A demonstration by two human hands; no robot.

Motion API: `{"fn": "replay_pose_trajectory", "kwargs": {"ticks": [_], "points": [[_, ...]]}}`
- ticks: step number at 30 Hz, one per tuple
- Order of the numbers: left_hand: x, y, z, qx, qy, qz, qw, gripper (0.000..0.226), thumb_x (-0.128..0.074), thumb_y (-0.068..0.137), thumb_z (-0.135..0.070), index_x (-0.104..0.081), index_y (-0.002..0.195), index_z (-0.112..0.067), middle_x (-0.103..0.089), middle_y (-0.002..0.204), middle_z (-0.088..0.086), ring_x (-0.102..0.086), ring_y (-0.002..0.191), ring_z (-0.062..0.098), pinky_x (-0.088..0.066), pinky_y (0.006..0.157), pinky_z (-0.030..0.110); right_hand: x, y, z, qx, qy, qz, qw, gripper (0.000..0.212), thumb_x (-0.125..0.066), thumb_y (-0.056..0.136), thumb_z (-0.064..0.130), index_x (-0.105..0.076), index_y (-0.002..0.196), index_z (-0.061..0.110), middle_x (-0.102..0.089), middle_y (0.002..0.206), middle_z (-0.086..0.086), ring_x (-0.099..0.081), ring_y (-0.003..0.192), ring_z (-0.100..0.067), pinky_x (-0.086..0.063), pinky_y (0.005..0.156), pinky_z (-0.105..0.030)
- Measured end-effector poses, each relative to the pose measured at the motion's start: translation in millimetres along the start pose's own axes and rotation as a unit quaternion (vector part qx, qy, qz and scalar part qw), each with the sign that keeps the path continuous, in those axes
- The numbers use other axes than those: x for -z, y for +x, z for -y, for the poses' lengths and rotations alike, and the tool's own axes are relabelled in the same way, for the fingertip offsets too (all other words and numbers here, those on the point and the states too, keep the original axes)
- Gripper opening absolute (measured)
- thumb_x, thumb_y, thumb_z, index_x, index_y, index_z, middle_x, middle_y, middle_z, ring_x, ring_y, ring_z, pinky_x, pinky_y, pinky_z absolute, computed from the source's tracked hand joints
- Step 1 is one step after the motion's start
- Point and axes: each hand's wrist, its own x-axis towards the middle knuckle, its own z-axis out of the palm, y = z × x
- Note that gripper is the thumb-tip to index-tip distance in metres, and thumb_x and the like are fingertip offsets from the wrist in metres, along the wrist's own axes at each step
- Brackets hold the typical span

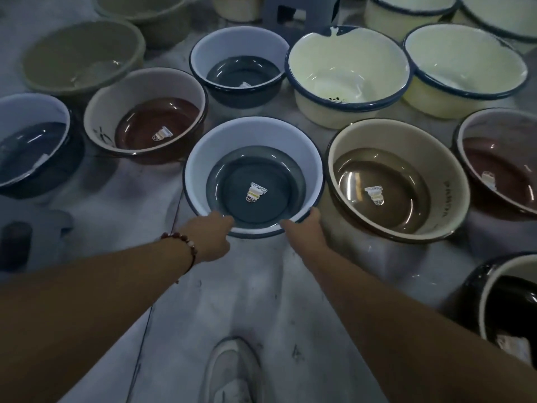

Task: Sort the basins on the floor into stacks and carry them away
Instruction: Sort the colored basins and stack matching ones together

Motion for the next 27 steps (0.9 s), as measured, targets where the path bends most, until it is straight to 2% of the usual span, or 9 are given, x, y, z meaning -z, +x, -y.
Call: {"fn": "replay_pose_trajectory", "kwargs": {"ticks": [3, 6, 10, 13, 15, 17, 20, 22, 27], "points": [[-9, -12, -6, 0.012, -0.057, -0.001, 0.998, 0.024, -0.052, 0.088, -0.035, -0.054, 0.109, -0.023, -0.05, 0.113, 0.004, -0.058, 0.099, 0.03, -0.05, 0.087, 0.036, -9, 4, 2, -0.132, 0.208, -0.011, 0.969, 0.072, -0.075, 0.073, 0.024, -0.038, 0.135, 0.014, -0.056, 0.123, -0.005, -0.06, 0.103, -0.024, -0.054, 0.085, -0.04], [-6, -24, 8, 0.038, -0.088, -0.013, 0.995, 0.026, -0.046, 0.085, -0.047, -0.061, 0.092, -0.027, -0.058, 0.097, -0.002, -0.06, 0.083, 0.023, -0.052, 0.079, 0.033, -8, -5, -3, -0.212, 0.242, 0.055, 0.945, 0.044, -0.073, 0.081, 0.021, -0.057, 0.12, 0.01, -0.064, 0.106, -0.007, -0.062, 0.084, -0.018, -0.053, 0.06, -0.027], [11, -39, 23, 0.061, -0.14, -0.048, 0.987, 0.034, -0.056, 0.088, -0.045, -0.062, 0.116, -0.026, -0.06, 0.119, 0.003, -0.061, 0.097, 0.024, -0.048, 0.081, 0.032, 8, -28, 0, -0.24, 0.235, 0.054, 0.94, 0.027, -0.066, 0.083, 0.014, -0.061, 0.11, 0.012, -0.061, 0.089, -0.005, -0.057, 0.066, -0.014, -0.045, 0.044, -0.02], [28, -47, 36, 0.096, -0.147, -0.072, 0.982, 0.058, -0.064, 0.083, -0.044, -0.048, 0.135, -0.023, -0.048, 0.135, 0.011, -0.056, 0.115, 0.033, -0.047, 0.095, 0.04, 47, -47, 4, -0.253, 0.239, 0.041, 0.937, 0.022, -0.059, 0.085, 0.011, -0.057, 0.106, 0.014, -0.06, 0.089, -0.005, -0.054, 0.068, -0.014, -0.041, 0.046, -0.024], [35, -48, 44, 0.12, -0.201, -0.066, 0.97, 0.077, -0.065, 0.066, -0.056, -0.045, 0.132, -0.022, -0.052, 0.127, 0.012, -0.058, 0.11, 0.035, -0.05, 0.092, 0.044, 84, -64, 1, -0.259, 0.225, 0.044, 0.938, 0.018, -0.057, 0.084, 0.011, -0.055, 0.102, 0.014, -0.056, 0.079, -0.003, -0.051, 0.066, -0.013, -0.04, 0.049, -0.024], [48, -53, 30, 0.142, -0.295, -0.057, 0.943, 0.085, -0.07, 0.064, -0.054, -0.04, 0.133, -0.014, -0.057, 0.122, 0.013, -0.061, 0.102, 0.034, -0.054, 0.081, 0.041, 126, -80, -5, -0.258, 0.21, 0.037, 0.942, 0.025, -0.058, 0.08, 0.011, -0.056, 0.105, 0.014, -0.056, 0.079, -0.003, -0.052, 0.069, -0.015, -0.04, 0.051, -0.023], [74, -64, -26, 0.116, -0.405, -0.021, 0.907, 0.048, -0.072, 0.083, -0.024, -0.052, 0.123, -0.007, -0.064, 0.112, 0.021, -0.064, 0.081, 0.031, -0.057, 0.057, 0.034, 197, -108, -12, -0.231, 0.185, 0.01, 0.955, 0.027, -0.057, 0.079, 0.01, -0.055, 0.107, 0.01, -0.055, 0.083, -0.007, -0.054, 0.07, -0.019, -0.042, 0.052, -0.023], [87, -63, -73, 0.051, -0.412, -0.007, 0.91, 0.03, -0.068, 0.085, -0.017, -0.059, 0.113, -0.008, -0.065, 0.11, 0.022, -0.065, 0.085, 0.033, -0.059, 0.068, 0.041, 251, -127, -17, -0.204, 0.17, -0.014, 0.964, 0.02, -0.053, 0.082, 0.009, -0.054, 0.102, 0.008, -0.055, 0.08, -0.009, -0.054, 0.066, -0.02, -0.045, 0.055, -0.025], [116, -62, -221, -0.112, -0.413, 0.022, 0.904, 0.03, -0.066, 0.091, -0.019, -0.059, 0.119, -0.009, -0.065, 0.111, 0.021, -0.066, 0.092, 0.036, -0.058, 0.08, 0.047, 398, -171, -45, -0.154, 0.109, -0.188, 0.964, 0.032, -0.059, 0.085, 0.01, -0.056, 0.115, -0.001, -0.06, 0.102, -0.018, -0.058, 0.091, -0.034, -0.053, 0.078, -0.043]]}}
